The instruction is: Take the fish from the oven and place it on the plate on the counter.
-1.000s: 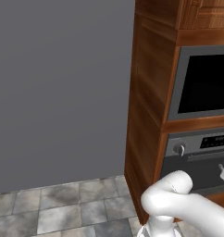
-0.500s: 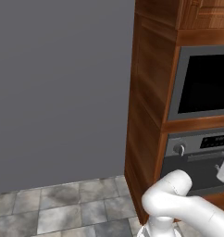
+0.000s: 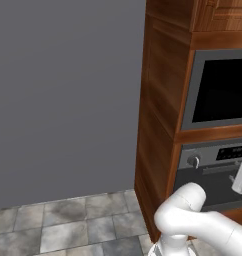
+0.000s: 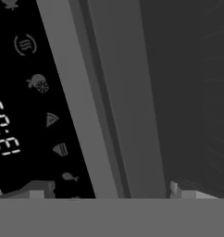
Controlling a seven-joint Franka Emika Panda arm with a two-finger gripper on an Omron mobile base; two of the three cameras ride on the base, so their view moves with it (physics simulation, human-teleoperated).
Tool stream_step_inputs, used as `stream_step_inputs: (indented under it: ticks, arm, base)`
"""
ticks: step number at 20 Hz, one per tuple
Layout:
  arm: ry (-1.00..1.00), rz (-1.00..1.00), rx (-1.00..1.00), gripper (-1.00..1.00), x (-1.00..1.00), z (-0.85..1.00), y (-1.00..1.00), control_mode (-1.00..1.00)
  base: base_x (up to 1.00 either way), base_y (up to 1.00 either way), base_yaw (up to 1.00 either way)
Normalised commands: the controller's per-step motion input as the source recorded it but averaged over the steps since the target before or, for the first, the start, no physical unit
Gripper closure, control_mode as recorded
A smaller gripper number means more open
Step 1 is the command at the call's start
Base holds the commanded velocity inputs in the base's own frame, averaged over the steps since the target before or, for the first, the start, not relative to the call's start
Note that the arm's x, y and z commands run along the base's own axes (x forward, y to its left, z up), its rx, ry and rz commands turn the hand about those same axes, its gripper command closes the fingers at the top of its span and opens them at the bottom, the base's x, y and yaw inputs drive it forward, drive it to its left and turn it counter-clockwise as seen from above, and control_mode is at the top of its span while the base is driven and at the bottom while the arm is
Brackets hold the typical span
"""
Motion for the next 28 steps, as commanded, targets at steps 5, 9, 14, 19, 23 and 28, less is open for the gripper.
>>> stream_step_inputs:
  ticks: [5,9,14,19,23,28]
  arm:
    - [0.00,0.04,0.00,-1.00,0.10,-0.22,0.00,-1.00]
    - [0.00,0.00,0.00,-1.00,0.00,-0.18,0.00,-1.00]
    - [0.00,0.00,0.00,-1.00,0.01,-0.20,0.00,-1.00]
    - [0.00,0.00,0.00,-1.00,0.10,-0.17,0.00,-1.00]
    - [-0.01,0.00,0.00,-1.00,0.16,-0.08,-0.01,-1.00]
    - [-0.02,0.00,0.00,-1.00,0.23,0.00,-0.02,-1.00]
  base:
    - [0.00,0.00,0.00]
    - [0.00,0.00,0.00]
    - [0.00,0.00,0.00]
    - [0.00,0.00,0.00]
    - [0.00,0.00,0.00]
    - [0.00,0.00,0.00]
